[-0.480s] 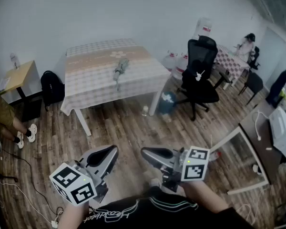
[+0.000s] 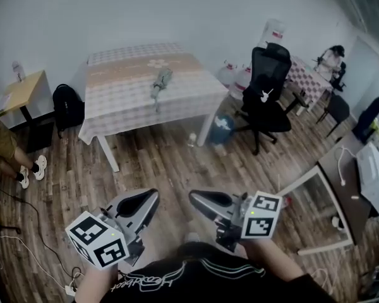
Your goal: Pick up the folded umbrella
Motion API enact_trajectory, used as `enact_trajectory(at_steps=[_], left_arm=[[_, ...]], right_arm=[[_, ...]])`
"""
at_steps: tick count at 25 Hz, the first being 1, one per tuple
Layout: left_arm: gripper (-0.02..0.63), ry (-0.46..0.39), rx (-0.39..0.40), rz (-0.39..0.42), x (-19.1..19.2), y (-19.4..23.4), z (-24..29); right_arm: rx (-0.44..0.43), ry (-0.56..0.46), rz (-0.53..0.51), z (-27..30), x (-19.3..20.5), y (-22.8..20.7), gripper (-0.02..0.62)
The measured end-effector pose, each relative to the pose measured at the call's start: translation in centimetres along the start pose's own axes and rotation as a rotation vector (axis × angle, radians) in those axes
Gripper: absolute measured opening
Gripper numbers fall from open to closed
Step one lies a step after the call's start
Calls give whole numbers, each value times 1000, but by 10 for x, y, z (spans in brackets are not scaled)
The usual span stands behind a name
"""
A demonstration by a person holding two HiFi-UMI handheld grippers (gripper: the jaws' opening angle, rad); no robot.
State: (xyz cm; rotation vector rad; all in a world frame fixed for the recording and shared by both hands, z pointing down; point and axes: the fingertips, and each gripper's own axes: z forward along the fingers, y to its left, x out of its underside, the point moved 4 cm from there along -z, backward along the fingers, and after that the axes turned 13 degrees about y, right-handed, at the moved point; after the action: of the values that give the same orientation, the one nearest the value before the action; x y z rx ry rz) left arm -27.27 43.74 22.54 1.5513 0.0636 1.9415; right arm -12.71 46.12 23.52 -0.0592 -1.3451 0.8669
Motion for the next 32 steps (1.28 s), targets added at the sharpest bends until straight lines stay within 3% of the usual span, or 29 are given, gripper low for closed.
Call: enact_trajectory(at_steps=[13, 22, 32], left_arm=[[-3, 62, -6, -28, -10, 26, 53], [-3, 111, -19, -81, -35, 86, 146], [-3, 159, -48, -138, -81, 144, 270]], right_arm=[[1, -40, 71, -14, -9, -62, 11], [3, -38, 157, -14, -35, -173, 11], [-36, 0, 178, -26, -91, -301, 11]])
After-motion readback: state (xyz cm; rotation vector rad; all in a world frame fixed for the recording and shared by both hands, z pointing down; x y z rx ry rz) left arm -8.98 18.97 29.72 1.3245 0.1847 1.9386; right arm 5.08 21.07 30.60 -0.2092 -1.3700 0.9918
